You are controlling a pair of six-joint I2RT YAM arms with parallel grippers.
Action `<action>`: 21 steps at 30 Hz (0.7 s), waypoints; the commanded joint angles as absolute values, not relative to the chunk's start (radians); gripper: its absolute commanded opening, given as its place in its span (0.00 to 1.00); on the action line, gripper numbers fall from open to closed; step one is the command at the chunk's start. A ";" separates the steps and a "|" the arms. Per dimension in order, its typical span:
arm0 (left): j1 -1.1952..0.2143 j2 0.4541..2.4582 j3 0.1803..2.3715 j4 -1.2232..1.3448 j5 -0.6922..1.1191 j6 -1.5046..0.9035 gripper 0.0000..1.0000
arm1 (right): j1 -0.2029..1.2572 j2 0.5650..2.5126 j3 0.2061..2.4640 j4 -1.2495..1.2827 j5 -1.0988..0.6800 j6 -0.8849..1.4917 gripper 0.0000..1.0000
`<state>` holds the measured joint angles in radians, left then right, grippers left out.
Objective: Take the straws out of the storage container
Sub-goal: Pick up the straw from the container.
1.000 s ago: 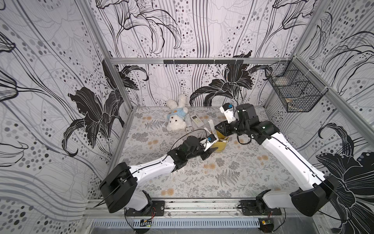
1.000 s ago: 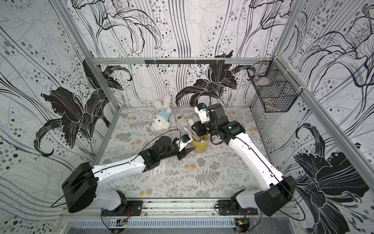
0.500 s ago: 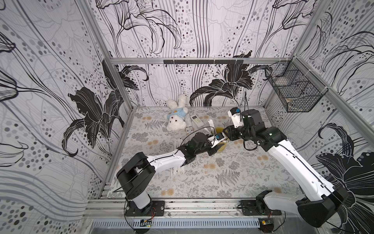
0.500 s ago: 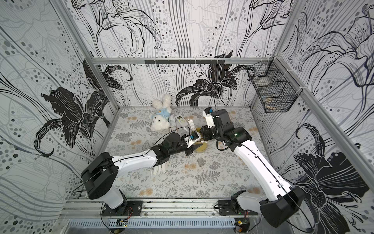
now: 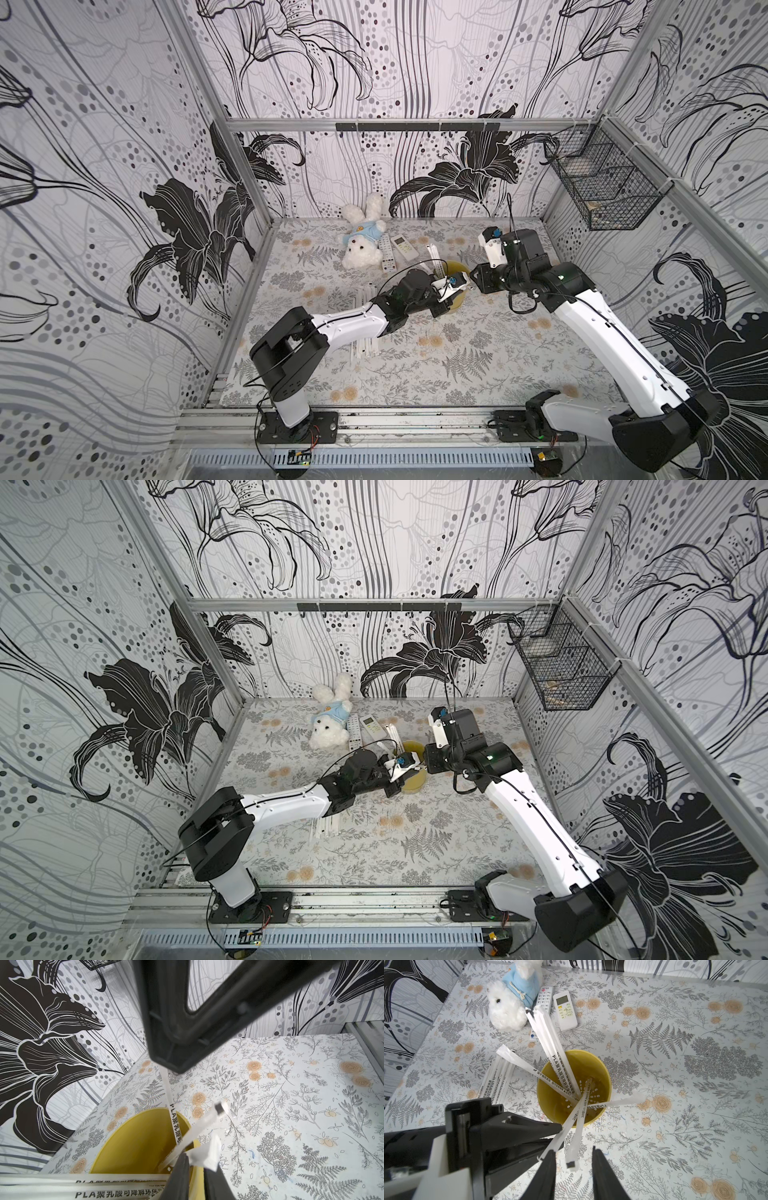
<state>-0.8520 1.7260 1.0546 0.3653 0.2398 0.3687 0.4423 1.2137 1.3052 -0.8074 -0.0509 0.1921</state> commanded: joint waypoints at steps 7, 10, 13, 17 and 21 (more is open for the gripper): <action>-0.854 1.671 1.069 0.354 0.237 0.403 0.03 | 0.436 1.172 1.295 -0.773 -0.029 0.160 0.32; -0.854 1.654 1.071 0.348 0.240 0.403 0.00 | 0.436 1.164 1.295 -0.772 -0.026 0.160 0.32; -0.854 1.638 1.063 0.354 0.246 0.405 0.00 | 0.435 1.157 1.296 -0.770 -0.020 0.160 0.31; -0.854 1.595 1.068 0.305 0.226 0.407 0.00 | 0.435 1.147 1.308 -0.772 -0.021 0.164 0.31; -0.854 1.533 1.110 0.183 0.220 0.407 0.00 | 0.435 1.143 1.332 -0.766 -0.063 0.166 0.31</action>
<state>-0.8520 1.5879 1.0584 0.2543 0.2321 0.3950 0.4416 1.1618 1.3022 -0.7815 -0.0406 0.1738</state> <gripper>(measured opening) 0.058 0.309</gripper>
